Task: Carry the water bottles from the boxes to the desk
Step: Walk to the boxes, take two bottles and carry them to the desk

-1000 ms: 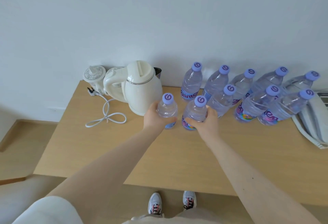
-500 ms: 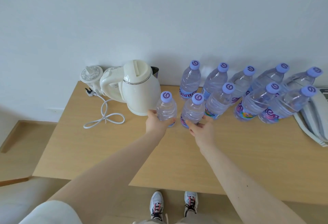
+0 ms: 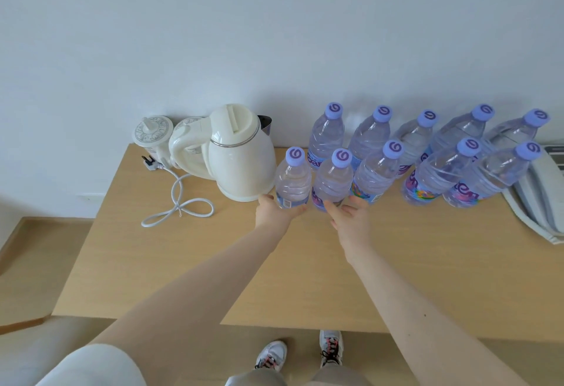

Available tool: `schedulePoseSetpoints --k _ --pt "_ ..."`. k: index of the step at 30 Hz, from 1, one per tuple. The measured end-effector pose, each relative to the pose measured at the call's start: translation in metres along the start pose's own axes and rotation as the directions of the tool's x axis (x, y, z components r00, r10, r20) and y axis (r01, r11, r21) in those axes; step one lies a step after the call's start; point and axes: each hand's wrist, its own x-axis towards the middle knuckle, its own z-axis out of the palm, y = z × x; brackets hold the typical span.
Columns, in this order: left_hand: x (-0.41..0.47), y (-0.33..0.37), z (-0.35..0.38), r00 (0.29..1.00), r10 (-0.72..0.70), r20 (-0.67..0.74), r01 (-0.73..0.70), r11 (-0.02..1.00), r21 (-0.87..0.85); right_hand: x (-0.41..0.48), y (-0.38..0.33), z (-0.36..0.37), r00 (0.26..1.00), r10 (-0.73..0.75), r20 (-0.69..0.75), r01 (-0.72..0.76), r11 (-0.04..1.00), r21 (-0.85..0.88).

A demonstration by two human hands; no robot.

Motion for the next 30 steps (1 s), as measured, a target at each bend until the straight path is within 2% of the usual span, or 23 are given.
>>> schedulePoseSetpoints --k 2,4,7,9,12,15,19,21,26,30 --pt "-0.003 -0.009 -0.005 0.996 -0.032 0.080 0.027 0.997 0.067 -0.013 -0.001 -0.001 0.999 0.010 -0.035 -0.011 1.000 -0.006" --pt "-0.007 -0.017 -0.009 0.987 -0.023 0.160 -0.004 0.986 0.165 -0.029 -0.001 -0.004 0.997 0.017 -0.070 -0.019 0.999 -0.034" --pt "-0.013 -0.022 -0.011 0.959 0.040 0.282 -0.130 0.942 0.309 -0.055 0.005 -0.013 0.988 -0.047 -0.150 0.024 0.988 -0.151" --pt "-0.021 -0.020 -0.005 0.930 0.078 0.360 -0.236 0.877 0.418 -0.074 0.007 -0.025 0.981 -0.090 -0.170 0.045 0.966 -0.256" --pt "-0.038 -0.017 0.014 0.858 0.132 0.496 -0.432 0.709 0.558 -0.101 0.008 -0.056 0.973 -0.132 -0.187 0.020 0.864 -0.503" --pt "-0.063 -0.013 0.038 0.742 0.197 0.641 -0.660 0.387 0.644 -0.130 0.007 -0.097 0.975 -0.068 -0.210 -0.104 0.695 -0.711" --pt "-0.099 -0.009 0.076 0.559 0.210 0.802 -0.816 -0.028 0.577 -0.172 0.009 -0.152 0.954 -0.034 -0.299 -0.240 0.514 -0.823" --pt "-0.122 -0.008 0.097 0.477 0.191 0.858 -0.846 -0.165 0.507 -0.194 0.015 -0.180 0.938 -0.022 -0.346 -0.293 0.482 -0.826" --pt "-0.191 -0.023 0.155 0.268 0.166 0.949 -0.872 -0.377 0.312 -0.259 0.045 -0.247 0.893 -0.007 -0.450 -0.399 0.449 -0.799" --pt "-0.263 -0.054 0.211 0.124 0.056 0.991 -0.890 -0.435 0.136 -0.319 0.077 -0.304 0.830 0.040 -0.556 -0.497 0.502 -0.707"
